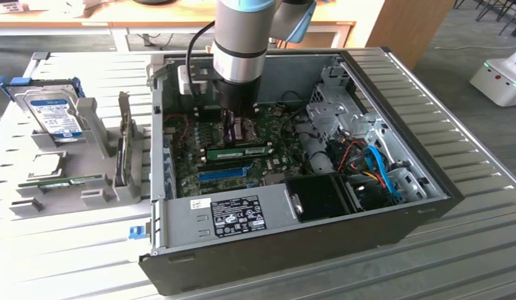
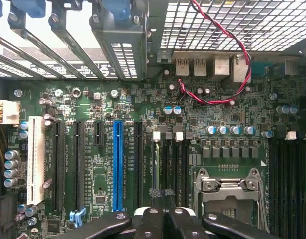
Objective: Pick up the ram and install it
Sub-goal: 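Press down the ram until it locks into place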
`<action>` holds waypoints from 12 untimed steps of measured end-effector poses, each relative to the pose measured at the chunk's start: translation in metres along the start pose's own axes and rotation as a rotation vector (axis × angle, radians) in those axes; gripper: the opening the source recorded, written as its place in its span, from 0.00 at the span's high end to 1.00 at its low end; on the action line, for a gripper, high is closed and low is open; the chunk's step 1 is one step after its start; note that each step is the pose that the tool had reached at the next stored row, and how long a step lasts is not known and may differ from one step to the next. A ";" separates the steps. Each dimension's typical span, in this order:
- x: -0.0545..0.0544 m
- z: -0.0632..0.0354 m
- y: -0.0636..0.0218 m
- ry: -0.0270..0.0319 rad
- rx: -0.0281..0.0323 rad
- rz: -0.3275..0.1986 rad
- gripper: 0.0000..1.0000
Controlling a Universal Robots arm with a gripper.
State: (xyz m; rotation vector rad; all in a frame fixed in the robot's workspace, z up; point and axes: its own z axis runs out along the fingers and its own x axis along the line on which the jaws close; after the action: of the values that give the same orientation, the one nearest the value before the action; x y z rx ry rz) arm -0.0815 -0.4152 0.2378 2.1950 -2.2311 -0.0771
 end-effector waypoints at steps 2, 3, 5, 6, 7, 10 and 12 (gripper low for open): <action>0.000 0.0001 0.0000 -0.0002 0.0000 0.000 0.89; 0.000 0.0001 0.0000 -0.0002 0.0001 0.000 0.89; 0.000 0.0002 0.0001 -0.0004 0.0002 0.000 0.89; 0.000 0.0001 0.0001 -0.0003 0.0001 0.000 0.89; 0.001 0.0001 0.0000 -0.0002 0.0001 0.000 0.89; 0.001 0.0001 0.0000 -0.0003 0.0001 0.000 0.89; 0.002 0.0000 0.0000 -0.0001 0.0001 0.000 0.89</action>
State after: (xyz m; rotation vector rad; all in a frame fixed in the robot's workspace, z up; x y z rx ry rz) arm -0.0816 -0.4170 0.2378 2.1950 -2.2313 -0.0772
